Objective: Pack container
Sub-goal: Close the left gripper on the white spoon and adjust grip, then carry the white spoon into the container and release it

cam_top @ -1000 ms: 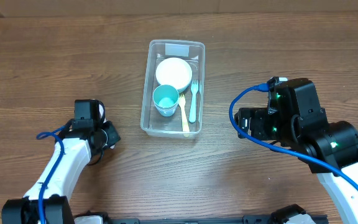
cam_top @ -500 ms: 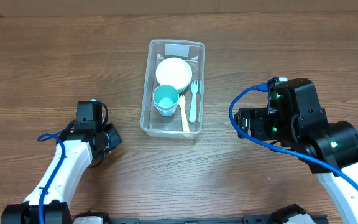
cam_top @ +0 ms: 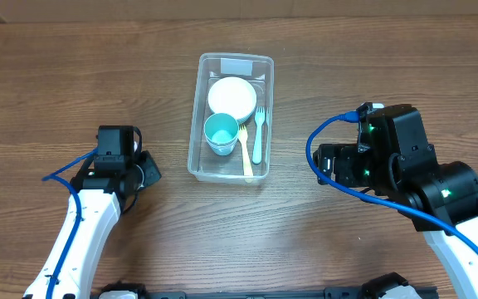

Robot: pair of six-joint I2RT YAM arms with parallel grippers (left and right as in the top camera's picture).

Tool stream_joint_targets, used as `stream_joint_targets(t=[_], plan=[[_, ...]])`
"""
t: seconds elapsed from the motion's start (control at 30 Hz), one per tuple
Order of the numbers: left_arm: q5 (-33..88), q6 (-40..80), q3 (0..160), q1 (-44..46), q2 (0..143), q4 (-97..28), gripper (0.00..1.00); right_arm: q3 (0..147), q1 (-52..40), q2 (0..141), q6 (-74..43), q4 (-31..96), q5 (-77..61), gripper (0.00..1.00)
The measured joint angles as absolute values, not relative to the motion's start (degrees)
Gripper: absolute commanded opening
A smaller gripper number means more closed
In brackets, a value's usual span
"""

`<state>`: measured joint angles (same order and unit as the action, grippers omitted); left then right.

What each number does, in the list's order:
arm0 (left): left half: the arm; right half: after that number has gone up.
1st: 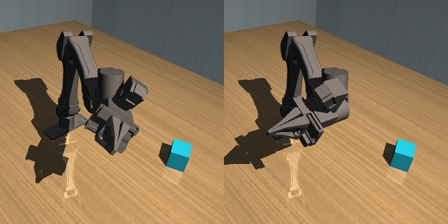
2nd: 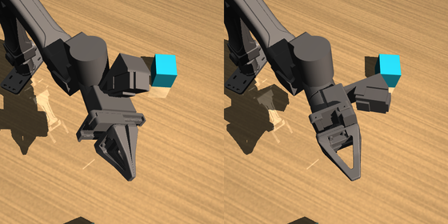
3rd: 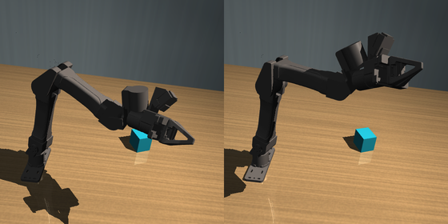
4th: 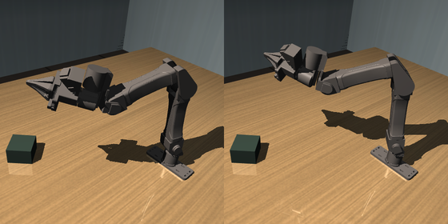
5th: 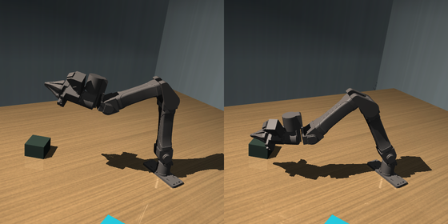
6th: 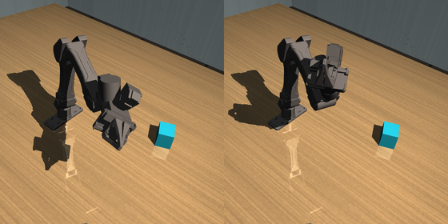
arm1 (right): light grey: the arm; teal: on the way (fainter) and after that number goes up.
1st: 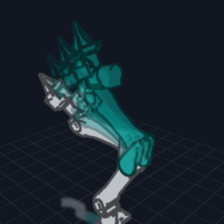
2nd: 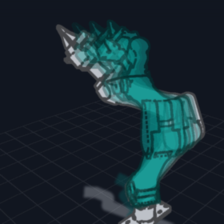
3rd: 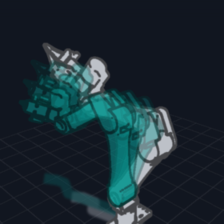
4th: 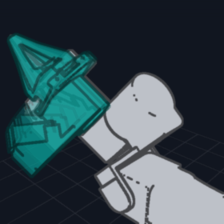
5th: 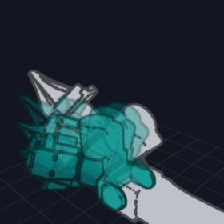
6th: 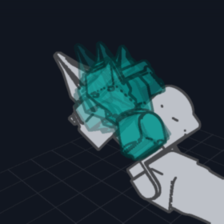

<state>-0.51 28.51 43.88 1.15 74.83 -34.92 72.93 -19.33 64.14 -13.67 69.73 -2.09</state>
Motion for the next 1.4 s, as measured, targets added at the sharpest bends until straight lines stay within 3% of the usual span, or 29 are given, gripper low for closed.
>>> stream_joint_targets(t=[0.3,0.73,0.77,0.8,0.87,0.97,1.07,1.4], plan=[[-1.15,28.38,43.75,1.15,74.83,-35.92,0.04,72.93,-19.31,64.14,-13.67,69.73,-2.09,1.0],[-1.15,28.82,34.96,1.15,78.98,-27.57,0.04,72.93,-19.31,64.14,-13.67,69.73,-2.09,1.0],[-1.15,28.82,34.96,1.15,79.42,-27.44,0.12,72.93,-19.31,64.14,-13.67,69.73,-2.09,1.0],[-1.15,28.82,34.96,1.15,79.79,-27.2,0.33,72.93,-19.33,64.14,-13.65,69.71,-2.09,1.0],[-1.17,29.06,34.89,1.15,79.9,-26.09,0.63,72.93,-19.31,64.14,-13.67,69.73,-2.09,1.0],[-1.15,29.89,34.89,1.15,79.9,-25.41,0.69,72.93,-19.31,64.14,-13.69,69.73,-2.09,1.0],[-1.15,29.89,35.09,1.15,79.9,-26.11,0.89,72.93,-19.31,64.14,-13.65,69.76,-2.09,1.0],[-1.78,32.08,36.16,1.17,83.64,-24.32,0.8,72.93,-19.31,64.14,-13.67,69.73,-2.11,1.0]])
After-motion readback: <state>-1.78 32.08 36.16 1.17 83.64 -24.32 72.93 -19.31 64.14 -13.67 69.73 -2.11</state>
